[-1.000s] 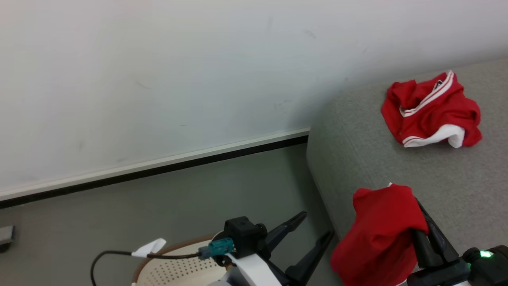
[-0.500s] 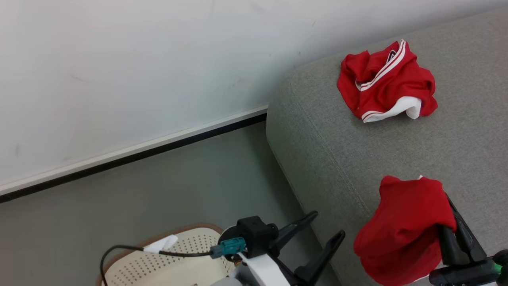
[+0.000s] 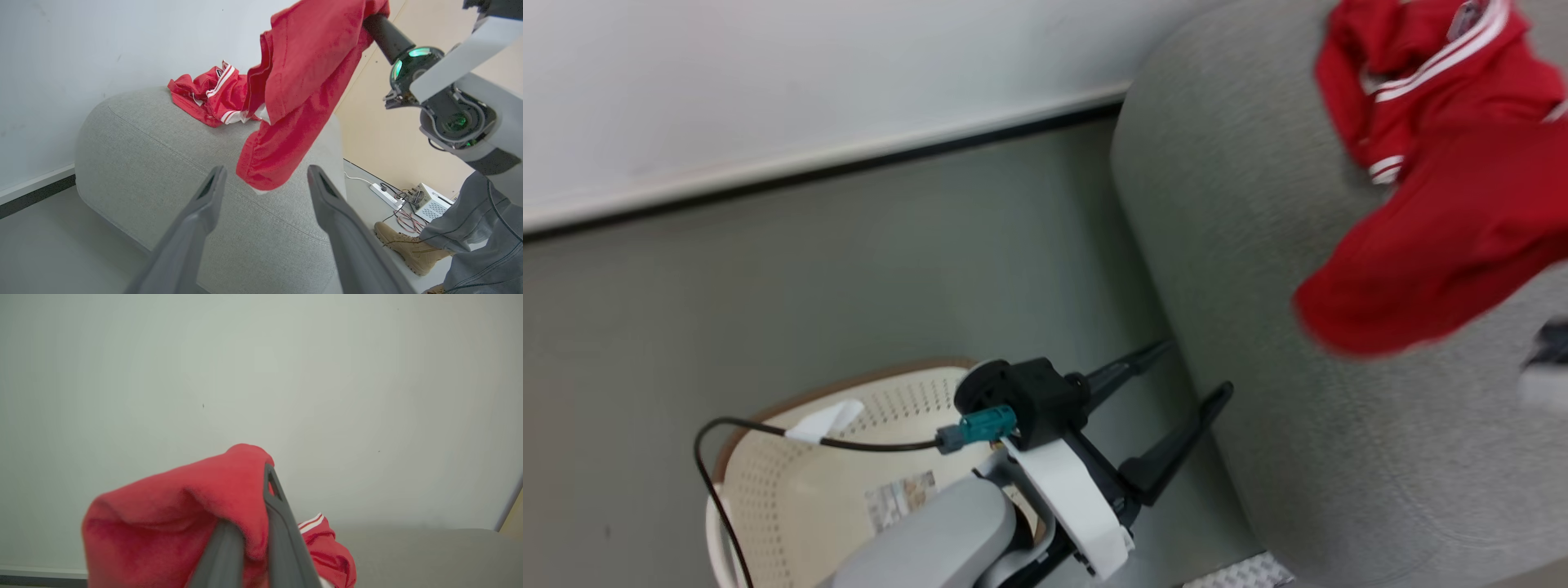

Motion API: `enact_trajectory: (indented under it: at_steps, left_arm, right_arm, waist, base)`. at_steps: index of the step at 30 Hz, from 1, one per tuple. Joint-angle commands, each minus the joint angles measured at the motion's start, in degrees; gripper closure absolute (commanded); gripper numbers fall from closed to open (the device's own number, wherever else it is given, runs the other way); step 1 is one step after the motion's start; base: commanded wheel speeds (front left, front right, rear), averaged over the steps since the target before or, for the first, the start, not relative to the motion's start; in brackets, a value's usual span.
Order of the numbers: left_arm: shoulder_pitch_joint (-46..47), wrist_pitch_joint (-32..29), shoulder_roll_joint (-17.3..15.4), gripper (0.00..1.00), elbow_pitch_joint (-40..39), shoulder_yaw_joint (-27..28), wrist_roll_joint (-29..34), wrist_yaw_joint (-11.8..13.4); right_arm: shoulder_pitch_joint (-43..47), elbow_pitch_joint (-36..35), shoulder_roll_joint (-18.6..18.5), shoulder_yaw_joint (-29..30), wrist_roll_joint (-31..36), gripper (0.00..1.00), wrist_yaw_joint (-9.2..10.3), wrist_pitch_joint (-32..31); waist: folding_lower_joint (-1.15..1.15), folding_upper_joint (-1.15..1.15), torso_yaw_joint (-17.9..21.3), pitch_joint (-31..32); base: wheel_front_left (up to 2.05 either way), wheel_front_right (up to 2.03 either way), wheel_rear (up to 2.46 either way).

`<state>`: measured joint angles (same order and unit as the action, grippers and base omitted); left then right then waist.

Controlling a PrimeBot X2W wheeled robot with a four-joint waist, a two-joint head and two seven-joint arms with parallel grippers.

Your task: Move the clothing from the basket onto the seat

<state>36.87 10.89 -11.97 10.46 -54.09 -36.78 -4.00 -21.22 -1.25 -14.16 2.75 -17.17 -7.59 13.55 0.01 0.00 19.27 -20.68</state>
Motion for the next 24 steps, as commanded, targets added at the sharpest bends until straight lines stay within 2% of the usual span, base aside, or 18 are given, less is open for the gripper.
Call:
enact_trajectory:
  at_steps: [1, 7, 10, 13, 16, 19, 23, 24]
  left_arm:
    - [0.9, -0.2, -0.6, 0.00, -0.2, 0.2, 0.5, -0.1]
    - [3.5, -0.2, -1.5, 0.00, -1.0, 0.8, 1.3, -0.4]
    - [4.2, 0.0, -1.8, 0.00, -1.4, 1.0, 1.4, -0.4]
    - [4.6, 0.2, -2.2, 0.00, -1.7, 1.2, 1.6, -0.2]
    - [4.7, 0.4, -2.5, 0.00, -2.0, 1.5, 1.5, 0.0]
    - [4.2, 0.7, -3.0, 0.00, -2.2, 1.8, 1.2, 0.4]
    - [2.7, 0.9, -3.5, 0.00, -2.1, 2.5, 0.2, 1.0]
    - [2.3, 1.1, -3.6, 0.00, -2.0, 2.6, 0.0, 1.4]
  right_arm:
    - [-2.5, 0.4, -0.6, 0.9, -0.1, 1.00, 0.18, -0.2]
    - [-20.3, 6.6, -7.8, 9.7, -0.2, 1.00, 0.17, -5.5]
    - [-27.7, 11.4, -12.2, 15.2, 2.7, 1.00, 0.18, -8.5]
    - [-33.0, 16.7, -16.0, 19.8, 5.4, 1.00, 0.18, -11.4]
    - [-35.3, 22.0, -18.3, 23.3, 7.8, 1.00, 0.17, -13.1]
    - [-34.6, 27.2, -17.9, 26.1, 10.7, 1.00, 0.17, -13.7]
    - [-31.7, 33.5, -14.4, 28.6, 14.9, 1.00, 0.18, -11.4]
    - [-31.2, 35.0, -13.4, 29.1, 16.0, 0.96, 0.18, -10.8]
  waist:
    - [-0.01, 0.00, -4.0, -5.1]
    - [-0.01, 0.00, -8.4, -10.1]
    - [-0.01, 0.00, -10.7, -11.7]
    - [-0.01, 0.00, -12.5, -13.2]
    - [-0.01, 0.00, -13.9, -14.2]
    - [-0.01, 0.00, -14.6, -14.7]
    - [-0.01, 0.00, -14.8, -14.6]
    - [-0.01, 0.00, -14.7, -14.3]
  base:
    - [0.00, 0.00, 0.00]
    - [0.00, 0.00, 0.00]
    - [0.00, 0.00, 0.00]
    - [0.00, 0.00, 0.00]
    - [0.00, 0.00, 0.00]
    - [0.00, 0.00, 0.00]
    - [0.00, 0.00, 0.00]
    - [0.00, 0.00, 0.00]
